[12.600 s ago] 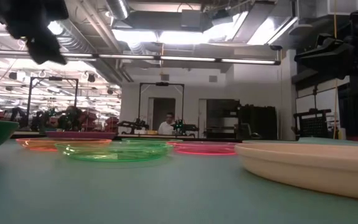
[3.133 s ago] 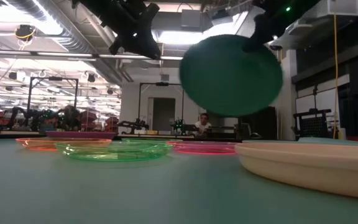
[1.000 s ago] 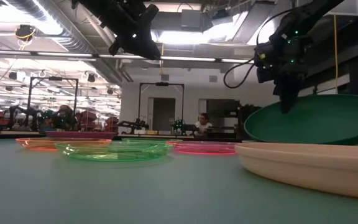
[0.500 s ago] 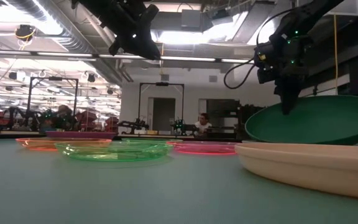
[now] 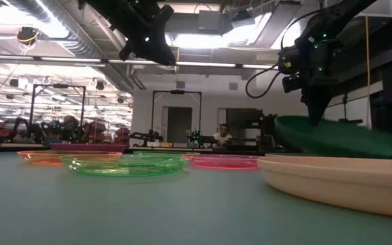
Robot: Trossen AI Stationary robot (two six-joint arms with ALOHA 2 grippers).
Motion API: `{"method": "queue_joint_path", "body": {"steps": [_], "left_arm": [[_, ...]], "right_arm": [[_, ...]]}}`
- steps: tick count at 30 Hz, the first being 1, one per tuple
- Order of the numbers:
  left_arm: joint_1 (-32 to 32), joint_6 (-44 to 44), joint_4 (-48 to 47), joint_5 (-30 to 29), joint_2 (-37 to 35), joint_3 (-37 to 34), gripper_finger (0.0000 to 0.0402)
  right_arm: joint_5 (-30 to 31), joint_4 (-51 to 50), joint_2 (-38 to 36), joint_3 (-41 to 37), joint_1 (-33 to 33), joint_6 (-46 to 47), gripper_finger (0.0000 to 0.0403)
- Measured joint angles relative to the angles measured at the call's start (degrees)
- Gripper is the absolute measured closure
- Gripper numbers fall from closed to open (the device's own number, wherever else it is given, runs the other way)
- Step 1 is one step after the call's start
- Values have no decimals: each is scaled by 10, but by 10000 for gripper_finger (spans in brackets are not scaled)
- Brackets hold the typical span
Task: Stack plastic plates
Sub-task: Stack the green plate on top of the light blue plate, then stack the pink plate on top of the green plate
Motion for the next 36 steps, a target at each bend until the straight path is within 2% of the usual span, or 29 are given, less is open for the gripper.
{"method": "queue_joint_path", "body": {"steps": [6, 14, 24, 36], "left_arm": [[0, 0, 0, 0, 0, 0, 308], [0, 0, 0, 0, 0, 0, 308], [0, 1, 0, 0, 0, 0, 308], [18, 60, 0, -4, 0, 0, 308]], "right_arm": [[-1, 0, 0, 0, 0, 0, 318], [32, -1, 0, 0, 0, 0, 318], [32, -1, 0, 0, 0, 0, 318], [30, -1, 0, 0, 0, 0, 318]]}}
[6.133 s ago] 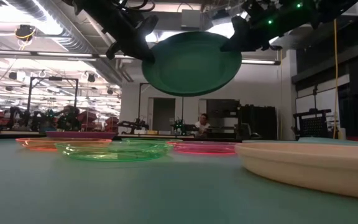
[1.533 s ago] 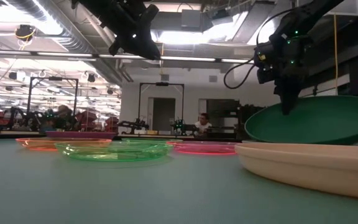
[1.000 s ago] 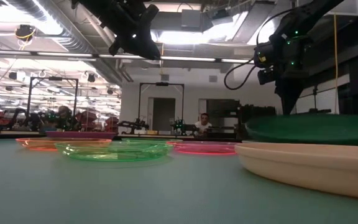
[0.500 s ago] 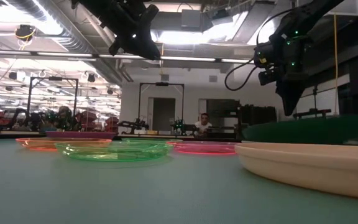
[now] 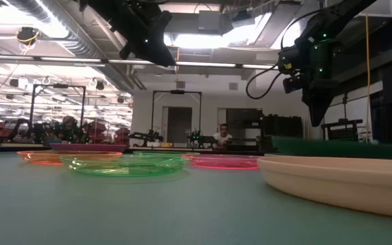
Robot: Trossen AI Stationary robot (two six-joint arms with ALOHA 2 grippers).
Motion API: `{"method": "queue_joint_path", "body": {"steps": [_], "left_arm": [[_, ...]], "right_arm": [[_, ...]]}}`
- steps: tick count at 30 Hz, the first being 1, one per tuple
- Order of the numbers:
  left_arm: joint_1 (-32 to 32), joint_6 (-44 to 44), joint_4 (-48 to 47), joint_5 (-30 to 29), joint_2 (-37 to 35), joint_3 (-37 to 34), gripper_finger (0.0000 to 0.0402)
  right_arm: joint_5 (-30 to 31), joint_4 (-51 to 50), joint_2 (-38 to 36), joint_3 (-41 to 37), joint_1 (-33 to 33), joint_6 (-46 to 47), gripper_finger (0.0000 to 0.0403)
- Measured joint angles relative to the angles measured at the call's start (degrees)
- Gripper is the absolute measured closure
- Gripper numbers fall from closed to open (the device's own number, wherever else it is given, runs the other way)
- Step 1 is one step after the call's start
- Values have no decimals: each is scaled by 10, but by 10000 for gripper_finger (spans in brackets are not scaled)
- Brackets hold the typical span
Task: Stack plastic plates
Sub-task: Stack the pink plate on top of the green plate
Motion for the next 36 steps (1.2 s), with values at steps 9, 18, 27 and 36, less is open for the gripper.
{"method": "queue_joint_path", "body": {"steps": [9, 18, 27, 36], "left_arm": [[76, 0, -19, 13, 0, 0, 308], [143, -1, -69, 48, 56, 0, 308], [178, -2, -83, 49, 149, 0, 308], [217, -35, -174, 59, 190, 0, 308]], "right_arm": [[0, 0, 0, 0, 0, 0, 318], [0, 0, 0, 0, 0, 0, 318], [1, 0, 0, 0, 0, 0, 318], [1, 2, 0, 0, 0, 0, 318]]}}
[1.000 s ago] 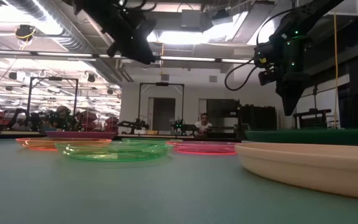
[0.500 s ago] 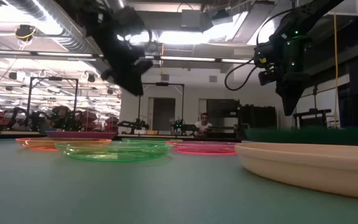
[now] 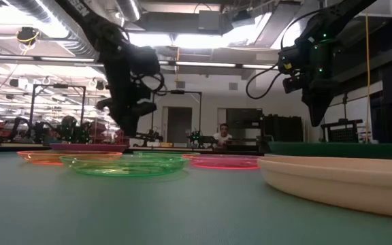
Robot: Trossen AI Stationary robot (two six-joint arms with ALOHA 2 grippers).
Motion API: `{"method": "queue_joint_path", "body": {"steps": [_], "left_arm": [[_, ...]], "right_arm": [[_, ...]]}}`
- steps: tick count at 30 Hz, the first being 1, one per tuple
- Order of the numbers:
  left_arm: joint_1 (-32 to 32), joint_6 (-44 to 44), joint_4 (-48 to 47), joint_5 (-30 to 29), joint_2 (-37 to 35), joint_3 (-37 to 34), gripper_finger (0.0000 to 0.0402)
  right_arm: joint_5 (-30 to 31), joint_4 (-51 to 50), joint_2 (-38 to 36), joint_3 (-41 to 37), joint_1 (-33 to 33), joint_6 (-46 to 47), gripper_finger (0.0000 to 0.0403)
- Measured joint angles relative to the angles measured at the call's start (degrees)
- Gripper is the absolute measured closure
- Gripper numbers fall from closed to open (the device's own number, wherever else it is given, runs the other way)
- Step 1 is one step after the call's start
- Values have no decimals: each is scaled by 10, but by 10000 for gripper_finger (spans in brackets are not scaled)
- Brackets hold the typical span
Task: Stack plastic plates
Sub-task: Stack the pink plate on top of the green plate
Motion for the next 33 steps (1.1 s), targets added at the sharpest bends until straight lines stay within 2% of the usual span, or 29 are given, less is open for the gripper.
{"method": "queue_joint_path", "body": {"steps": [12, 20, 33], "left_arm": [[20, -15, -63, 0, 4, 0, 308], [20, -30, -66, 31, 3, 0, 308], [20, -31, -66, 32, 3, 0, 308]], "right_arm": [[5, 0, 0, 0, 0, 0, 318], [15, 0, 0, 0, 0, 0, 318], [15, 0, 0, 0, 0, 0, 318]]}}
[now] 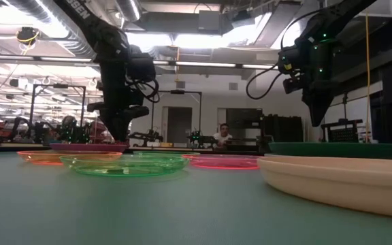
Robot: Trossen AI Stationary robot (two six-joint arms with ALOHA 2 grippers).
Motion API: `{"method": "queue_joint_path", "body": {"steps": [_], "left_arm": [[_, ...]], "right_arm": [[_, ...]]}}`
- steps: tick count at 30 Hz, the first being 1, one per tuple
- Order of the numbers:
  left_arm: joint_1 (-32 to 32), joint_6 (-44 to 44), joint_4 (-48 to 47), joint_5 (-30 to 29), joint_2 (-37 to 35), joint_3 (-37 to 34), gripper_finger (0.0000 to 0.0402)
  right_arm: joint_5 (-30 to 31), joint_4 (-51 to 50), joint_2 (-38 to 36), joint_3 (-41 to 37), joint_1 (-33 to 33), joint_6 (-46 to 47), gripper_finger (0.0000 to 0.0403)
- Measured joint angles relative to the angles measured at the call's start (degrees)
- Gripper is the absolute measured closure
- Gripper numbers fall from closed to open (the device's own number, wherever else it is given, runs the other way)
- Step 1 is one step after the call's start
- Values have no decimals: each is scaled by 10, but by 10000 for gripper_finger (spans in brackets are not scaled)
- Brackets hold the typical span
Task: Stack plastic plates
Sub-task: Stack the pink plate on top of the green plate
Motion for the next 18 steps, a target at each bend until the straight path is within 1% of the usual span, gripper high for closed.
{"method": "queue_joint_path", "body": {"steps": [5, 13, 18], "left_arm": [[0, 0, -1, 1, 14, 0, 308], [0, 2, 7, -2, 73, 0, 308], [-1, 11, 8, -4, 81, 2, 315]], "right_arm": [[0, 0, 0, 0, 0, 0, 318], [0, 0, 0, 0, 0, 0, 318], [0, 0, 0, 0, 0, 0, 318]]}}
